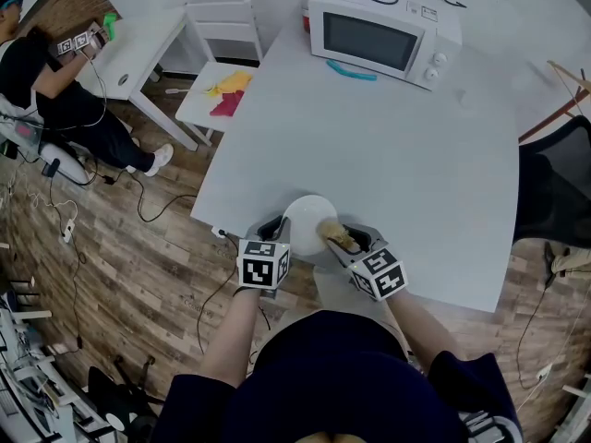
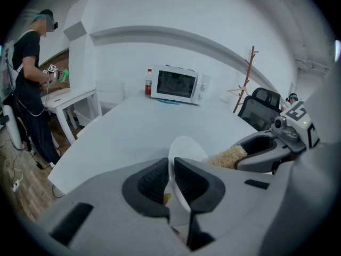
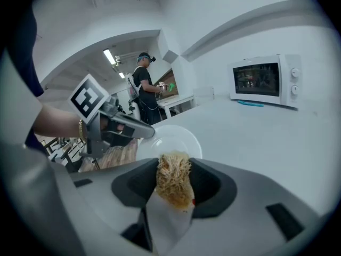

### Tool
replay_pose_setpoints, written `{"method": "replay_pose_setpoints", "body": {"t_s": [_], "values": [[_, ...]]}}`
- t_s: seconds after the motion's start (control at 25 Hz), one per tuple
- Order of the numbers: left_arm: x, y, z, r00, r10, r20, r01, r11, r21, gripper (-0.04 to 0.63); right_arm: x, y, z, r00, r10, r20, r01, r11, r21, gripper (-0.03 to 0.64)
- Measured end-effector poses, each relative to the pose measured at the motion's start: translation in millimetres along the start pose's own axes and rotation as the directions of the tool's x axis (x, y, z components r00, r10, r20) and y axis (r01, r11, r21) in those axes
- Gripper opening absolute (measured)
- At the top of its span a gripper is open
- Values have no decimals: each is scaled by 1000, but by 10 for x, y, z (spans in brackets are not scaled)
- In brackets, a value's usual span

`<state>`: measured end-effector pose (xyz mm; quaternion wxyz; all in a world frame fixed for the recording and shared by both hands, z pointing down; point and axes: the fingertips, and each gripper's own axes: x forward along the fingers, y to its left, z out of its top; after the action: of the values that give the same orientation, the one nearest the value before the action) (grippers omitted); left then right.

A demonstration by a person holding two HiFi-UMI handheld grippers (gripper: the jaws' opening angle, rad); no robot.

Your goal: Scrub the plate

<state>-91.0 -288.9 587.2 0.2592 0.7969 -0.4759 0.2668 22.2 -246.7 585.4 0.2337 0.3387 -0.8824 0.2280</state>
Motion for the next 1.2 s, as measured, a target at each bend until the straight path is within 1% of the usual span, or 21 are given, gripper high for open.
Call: {"method": "replay_pose_setpoints", "body": {"t_s": [0.16, 0.28, 0.44, 0.68, 0.84, 0.96, 1.08, 1.2], "values": [[-10, -2, -3, 1000, -1, 2, 1, 1000, -8, 44, 93, -220, 174, 998, -56, 17, 56, 998, -10, 183], [-7, 5, -20, 1000, 0, -1, 0, 1000, -16, 44, 210, -290, 343, 997, -72, 32, 72, 997, -17, 183], [0, 27, -62, 1000, 8, -10, -8, 1000, -28, 44, 342, -219, 546, 997, -46, 66, 46, 999, -11, 183], [21, 59, -106, 999, 26, -33, -27, 999, -34, 46, 433, 69, 730, 994, 43, 102, -41, 999, -22, 183], [35, 63, -136, 999, 29, -38, -30, 999, -35, 45, 416, 261, 688, 990, 103, 101, -100, 994, -30, 183], [44, 69, -143, 998, 39, -39, -40, 999, -34, 44, 369, 361, 589, 986, 138, 92, -138, 990, -9, 183], [57, 76, -122, 998, 48, -34, -50, 998, -36, 46, 311, 410, 425, 985, 160, 65, -160, 987, 6, 183], [78, 85, -100, 998, 57, -31, -58, 998, -32, 44, 244, 450, 233, 985, 173, 25, -173, 985, -6, 183]]}}
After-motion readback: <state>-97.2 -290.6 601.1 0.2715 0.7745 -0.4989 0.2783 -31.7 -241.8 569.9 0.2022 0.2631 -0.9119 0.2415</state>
